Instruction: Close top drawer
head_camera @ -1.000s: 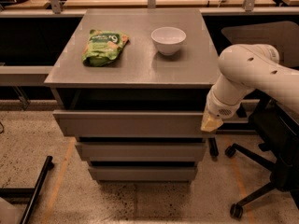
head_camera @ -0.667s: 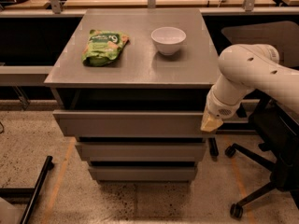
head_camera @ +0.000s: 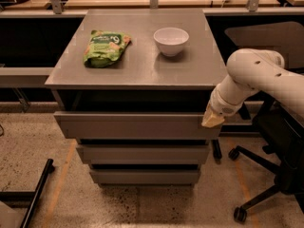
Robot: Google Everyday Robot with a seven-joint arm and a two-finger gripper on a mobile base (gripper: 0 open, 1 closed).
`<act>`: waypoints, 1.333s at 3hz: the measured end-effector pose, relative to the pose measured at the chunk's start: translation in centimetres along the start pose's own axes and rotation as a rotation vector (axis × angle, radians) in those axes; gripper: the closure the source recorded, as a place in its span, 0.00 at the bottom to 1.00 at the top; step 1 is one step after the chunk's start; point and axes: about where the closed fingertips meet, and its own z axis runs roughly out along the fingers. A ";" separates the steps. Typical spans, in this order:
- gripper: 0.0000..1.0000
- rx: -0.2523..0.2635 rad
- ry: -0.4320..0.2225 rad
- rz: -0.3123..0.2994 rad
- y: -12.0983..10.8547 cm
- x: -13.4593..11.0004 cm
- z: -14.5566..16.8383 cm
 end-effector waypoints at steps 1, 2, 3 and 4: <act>0.82 -0.003 0.001 -0.001 0.0 -0.1 0.1; 0.59 -0.006 0.001 -0.003 0.1 -0.1 0.3; 0.35 -0.009 0.001 -0.003 0.2 -0.1 0.5; 0.12 -0.013 0.001 -0.004 0.3 -0.1 0.6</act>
Offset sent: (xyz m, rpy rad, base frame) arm 0.0001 0.0008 -0.0012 -0.0003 0.0016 0.0019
